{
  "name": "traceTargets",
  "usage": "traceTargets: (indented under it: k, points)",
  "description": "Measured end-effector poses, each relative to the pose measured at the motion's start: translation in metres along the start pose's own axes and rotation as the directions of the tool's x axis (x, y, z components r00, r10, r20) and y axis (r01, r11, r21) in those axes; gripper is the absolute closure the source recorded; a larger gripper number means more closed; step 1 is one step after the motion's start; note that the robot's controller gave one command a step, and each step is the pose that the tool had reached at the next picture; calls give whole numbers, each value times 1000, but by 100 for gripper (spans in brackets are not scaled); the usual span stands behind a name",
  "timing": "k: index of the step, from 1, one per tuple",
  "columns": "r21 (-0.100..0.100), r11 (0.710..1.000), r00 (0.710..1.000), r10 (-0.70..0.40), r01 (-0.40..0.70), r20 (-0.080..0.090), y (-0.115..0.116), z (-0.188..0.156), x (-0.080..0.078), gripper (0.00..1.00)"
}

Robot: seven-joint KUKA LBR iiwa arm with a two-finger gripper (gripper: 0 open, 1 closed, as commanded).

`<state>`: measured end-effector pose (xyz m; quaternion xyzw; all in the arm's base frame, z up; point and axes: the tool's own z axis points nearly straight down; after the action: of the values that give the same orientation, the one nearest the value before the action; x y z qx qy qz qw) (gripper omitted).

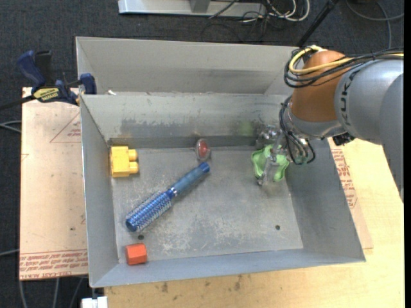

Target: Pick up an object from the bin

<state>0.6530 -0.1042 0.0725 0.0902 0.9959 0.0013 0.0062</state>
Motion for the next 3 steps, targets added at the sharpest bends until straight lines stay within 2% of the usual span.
traceTargets:
  k: [1, 2, 3]
  points:
    - [1, 949, 949, -316, 317, -8, -49, -4, 6, 0]
    - [-3, 893, 893, -449, 449, -11, -41, 2, 41, 0]
    - [-2, 894, 894, -449, 449, -7, -41, 0, 39, 100]
